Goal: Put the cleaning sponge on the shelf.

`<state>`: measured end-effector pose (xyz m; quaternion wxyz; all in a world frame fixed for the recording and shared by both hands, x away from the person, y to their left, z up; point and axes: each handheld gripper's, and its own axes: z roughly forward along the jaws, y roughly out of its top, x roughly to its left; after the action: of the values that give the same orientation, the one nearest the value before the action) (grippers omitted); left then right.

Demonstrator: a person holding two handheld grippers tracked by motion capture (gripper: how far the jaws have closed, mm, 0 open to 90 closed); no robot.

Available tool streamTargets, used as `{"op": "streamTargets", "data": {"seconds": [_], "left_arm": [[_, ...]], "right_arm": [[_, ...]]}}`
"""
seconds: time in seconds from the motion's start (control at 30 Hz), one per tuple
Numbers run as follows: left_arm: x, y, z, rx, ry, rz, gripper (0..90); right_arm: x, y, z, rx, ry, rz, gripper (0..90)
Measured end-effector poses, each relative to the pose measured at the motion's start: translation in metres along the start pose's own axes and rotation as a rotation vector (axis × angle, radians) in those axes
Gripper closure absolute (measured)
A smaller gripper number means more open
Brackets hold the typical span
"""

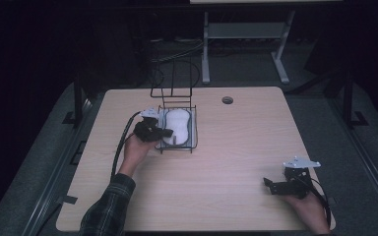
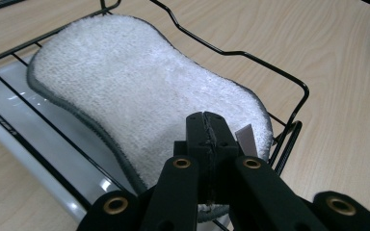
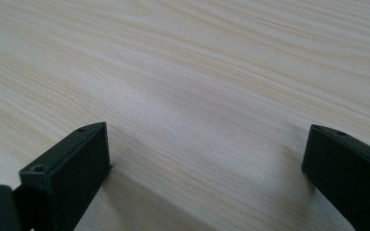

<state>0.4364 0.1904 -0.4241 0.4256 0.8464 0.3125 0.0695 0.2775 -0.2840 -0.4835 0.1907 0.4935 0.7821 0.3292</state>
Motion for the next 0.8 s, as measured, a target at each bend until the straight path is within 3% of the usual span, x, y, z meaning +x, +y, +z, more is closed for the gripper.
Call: {"op": "streamTargets", "data": {"seconds": [0.13,0.5,0.67,0.8], "left_arm": [[0.001,0.000,-0.012,-0.007,0.025,-0.008,84.5],[-0.002,-0.009,-0.038,0.015,0.086,-0.014,37.5],[-0.004,-0.013,-0.044,0.035,0.098,-0.020,24.2],[-0.010,-0.014,-0.049,0.039,0.131,-0.009,14.6]], "right_arm": [[0.000,0.000,0.000,0.000,0.000,0.000,2.4],[0.000,0.000,0.000,0.000,0.000,0.000,2.4],[0.000,0.000,0.000,0.000,0.000,-0.001,2.4],[0.000,0.000,0.000,0.000,0.000,-0.001,2.4]]}}
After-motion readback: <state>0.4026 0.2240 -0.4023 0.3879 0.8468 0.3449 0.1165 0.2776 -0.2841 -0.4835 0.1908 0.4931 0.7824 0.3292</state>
